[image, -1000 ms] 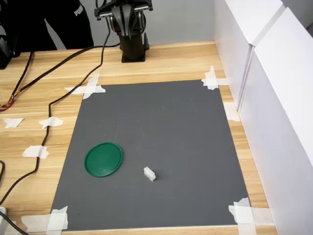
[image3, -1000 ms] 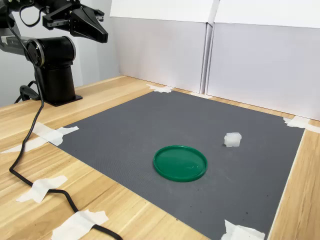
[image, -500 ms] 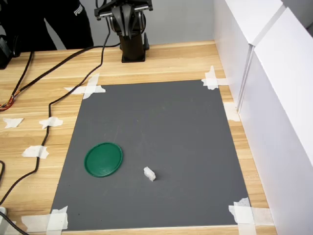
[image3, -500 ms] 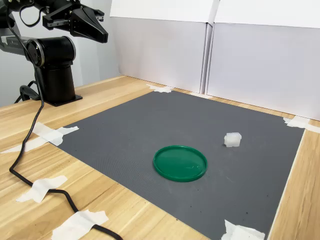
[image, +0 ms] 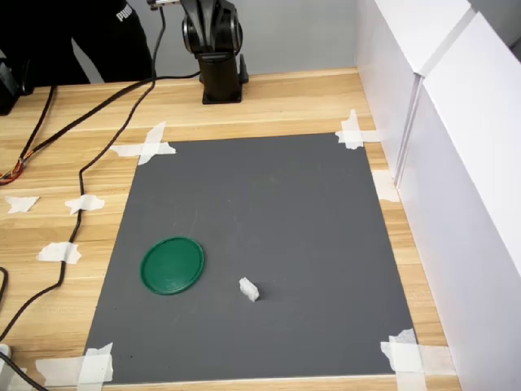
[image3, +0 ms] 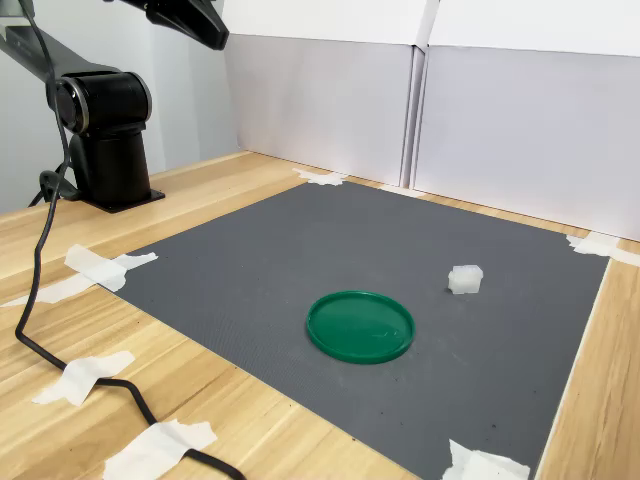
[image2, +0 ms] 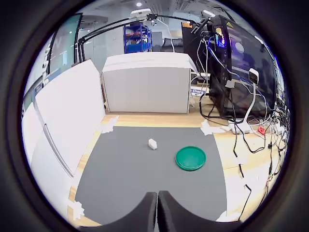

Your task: Grasp a white terminal and put it on the green lid.

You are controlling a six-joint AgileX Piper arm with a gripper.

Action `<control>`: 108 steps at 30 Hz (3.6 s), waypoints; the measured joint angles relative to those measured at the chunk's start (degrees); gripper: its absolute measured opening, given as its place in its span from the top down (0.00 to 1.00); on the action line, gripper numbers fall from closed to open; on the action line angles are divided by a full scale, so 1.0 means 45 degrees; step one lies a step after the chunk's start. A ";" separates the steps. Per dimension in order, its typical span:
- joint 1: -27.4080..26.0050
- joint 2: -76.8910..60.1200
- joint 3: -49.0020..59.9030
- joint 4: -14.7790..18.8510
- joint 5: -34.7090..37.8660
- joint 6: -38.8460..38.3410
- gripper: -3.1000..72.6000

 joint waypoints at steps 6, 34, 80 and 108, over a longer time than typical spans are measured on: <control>0.0000 0.2711 -0.2020 -0.0374 0.1085 -0.0279 0.98; 0.0000 1.2658 -0.9986 -0.1802 0.4403 -0.6133 0.26; 0.1315 2.0017 -1.4418 -0.1362 0.4227 -0.8075 0.06; 0.1315 2.1986 -1.4432 -0.0812 0.3018 -0.8002 0.06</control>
